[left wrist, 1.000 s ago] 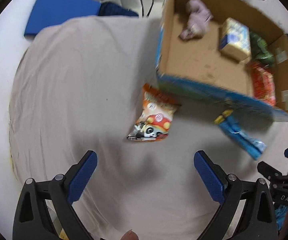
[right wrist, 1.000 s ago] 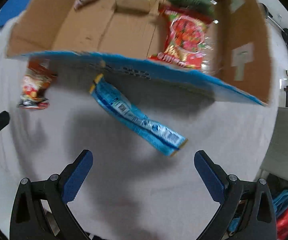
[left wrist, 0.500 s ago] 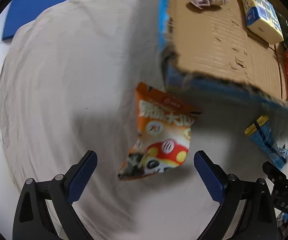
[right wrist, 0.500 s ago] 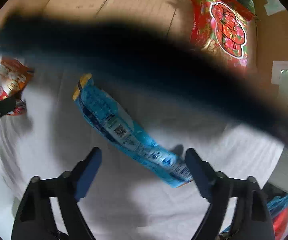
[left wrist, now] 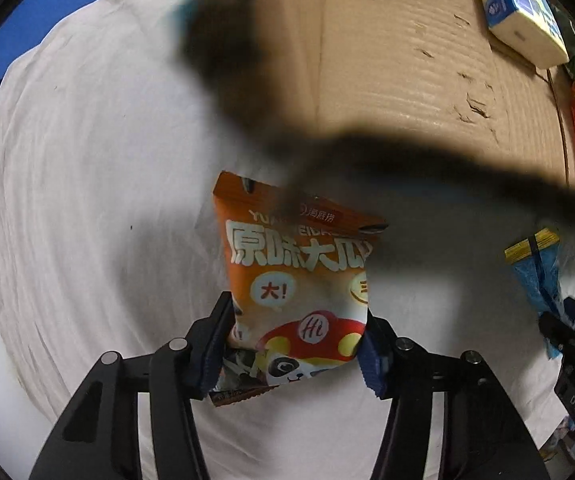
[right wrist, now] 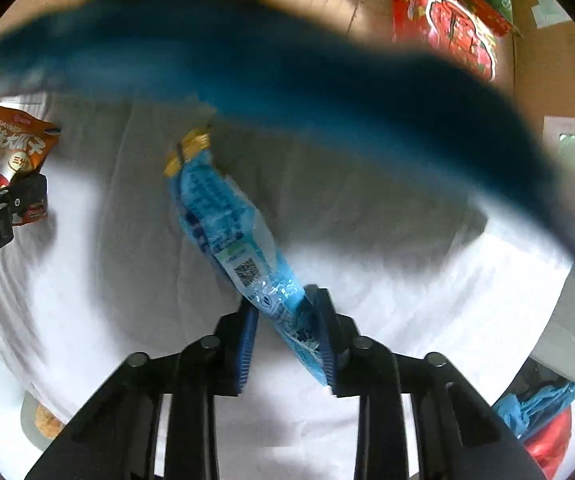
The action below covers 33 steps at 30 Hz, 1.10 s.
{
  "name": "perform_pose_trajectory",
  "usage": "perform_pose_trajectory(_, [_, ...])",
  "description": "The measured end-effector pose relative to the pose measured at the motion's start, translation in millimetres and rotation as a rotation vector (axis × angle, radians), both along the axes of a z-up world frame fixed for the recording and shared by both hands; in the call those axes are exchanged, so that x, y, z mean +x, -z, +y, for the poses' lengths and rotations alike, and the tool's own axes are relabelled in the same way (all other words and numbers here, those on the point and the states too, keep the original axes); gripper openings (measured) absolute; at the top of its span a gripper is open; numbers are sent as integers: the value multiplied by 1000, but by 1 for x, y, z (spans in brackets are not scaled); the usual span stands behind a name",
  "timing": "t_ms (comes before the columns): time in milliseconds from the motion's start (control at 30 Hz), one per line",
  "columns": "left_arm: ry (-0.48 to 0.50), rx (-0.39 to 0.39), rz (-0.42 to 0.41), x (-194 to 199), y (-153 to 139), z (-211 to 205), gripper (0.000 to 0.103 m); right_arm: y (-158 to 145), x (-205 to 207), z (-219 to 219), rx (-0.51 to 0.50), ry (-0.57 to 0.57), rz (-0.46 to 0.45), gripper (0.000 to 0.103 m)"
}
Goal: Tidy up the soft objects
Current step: 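Grasp the blue ice-pop stick with the right tool while the left grasps the orange seed bag, then lower the blue stick and orange bag into the box and open both tools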
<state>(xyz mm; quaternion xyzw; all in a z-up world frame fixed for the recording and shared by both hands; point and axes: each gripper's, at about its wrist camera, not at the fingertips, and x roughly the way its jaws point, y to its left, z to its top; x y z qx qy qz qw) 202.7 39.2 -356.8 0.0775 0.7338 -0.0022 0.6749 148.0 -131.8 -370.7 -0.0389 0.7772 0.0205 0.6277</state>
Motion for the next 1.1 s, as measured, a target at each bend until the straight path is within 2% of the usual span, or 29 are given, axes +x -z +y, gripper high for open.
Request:
perform_pose_trajectory(200, [-19,2,-14,-15,-6,2,52,-5,-16,1,-3,35,14,14])
perform_pose_trajectory(500, [-50,-47,-21,-50,-26,-4,52,-26,-51,11,40,92,-2,9])
perform_pose_trajectory(667, [-55,-90,-30,-68,-39,-11,51,-46,-68,6,106,151,-24,8])
perform_pose_trajectory(767, [-57,-117,-42,-75,-53,-20,52,-64,-74,-1,144,184,-51,8])
perform_pose_trajectory(967, [-53,-194,-87,-81,-101,-24,51,-112,-71,-12,230,233,-112,7])
perform_pose_trajectory(1033, [-41,-215,-104,-78,-118,-20,51,-133,-56,-16,265,242,-138,7])
perform_pose_trajectory(1100, [-27,-235,-126,-76,-136,-37,51,-151,-53,-18,292,252,-162,7])
